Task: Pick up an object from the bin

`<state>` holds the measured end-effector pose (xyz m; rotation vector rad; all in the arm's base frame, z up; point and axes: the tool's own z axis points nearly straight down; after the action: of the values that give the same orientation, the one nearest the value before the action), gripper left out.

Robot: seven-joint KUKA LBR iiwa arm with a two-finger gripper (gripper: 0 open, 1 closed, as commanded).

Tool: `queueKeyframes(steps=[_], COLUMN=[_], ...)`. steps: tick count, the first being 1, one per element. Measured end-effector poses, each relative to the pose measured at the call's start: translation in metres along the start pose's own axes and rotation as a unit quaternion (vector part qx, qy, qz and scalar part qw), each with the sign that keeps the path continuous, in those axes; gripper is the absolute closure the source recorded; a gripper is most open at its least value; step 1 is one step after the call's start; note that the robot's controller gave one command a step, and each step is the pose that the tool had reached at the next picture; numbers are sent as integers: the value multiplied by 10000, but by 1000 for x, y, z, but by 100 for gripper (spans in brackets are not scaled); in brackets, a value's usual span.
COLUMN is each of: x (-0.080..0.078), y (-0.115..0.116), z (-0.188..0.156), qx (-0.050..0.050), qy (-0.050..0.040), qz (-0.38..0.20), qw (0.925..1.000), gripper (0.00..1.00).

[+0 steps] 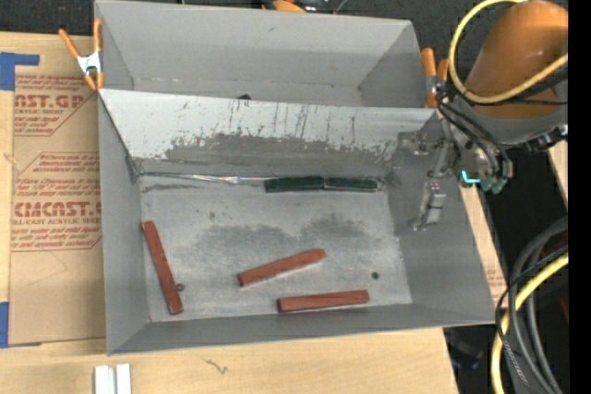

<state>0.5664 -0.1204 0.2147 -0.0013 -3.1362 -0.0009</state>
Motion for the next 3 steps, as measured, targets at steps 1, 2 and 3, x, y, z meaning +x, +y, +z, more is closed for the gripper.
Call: queueKeyframes(steps=[1,2,3], x=[45,37,36], y=[70,165,160], z=[113,147,145], qx=[-10,-21,1], qy=[0,-25,-34], qz=[-1443,-1410,-1380], qw=[9895,9900,9904], gripper=[0,0,100])
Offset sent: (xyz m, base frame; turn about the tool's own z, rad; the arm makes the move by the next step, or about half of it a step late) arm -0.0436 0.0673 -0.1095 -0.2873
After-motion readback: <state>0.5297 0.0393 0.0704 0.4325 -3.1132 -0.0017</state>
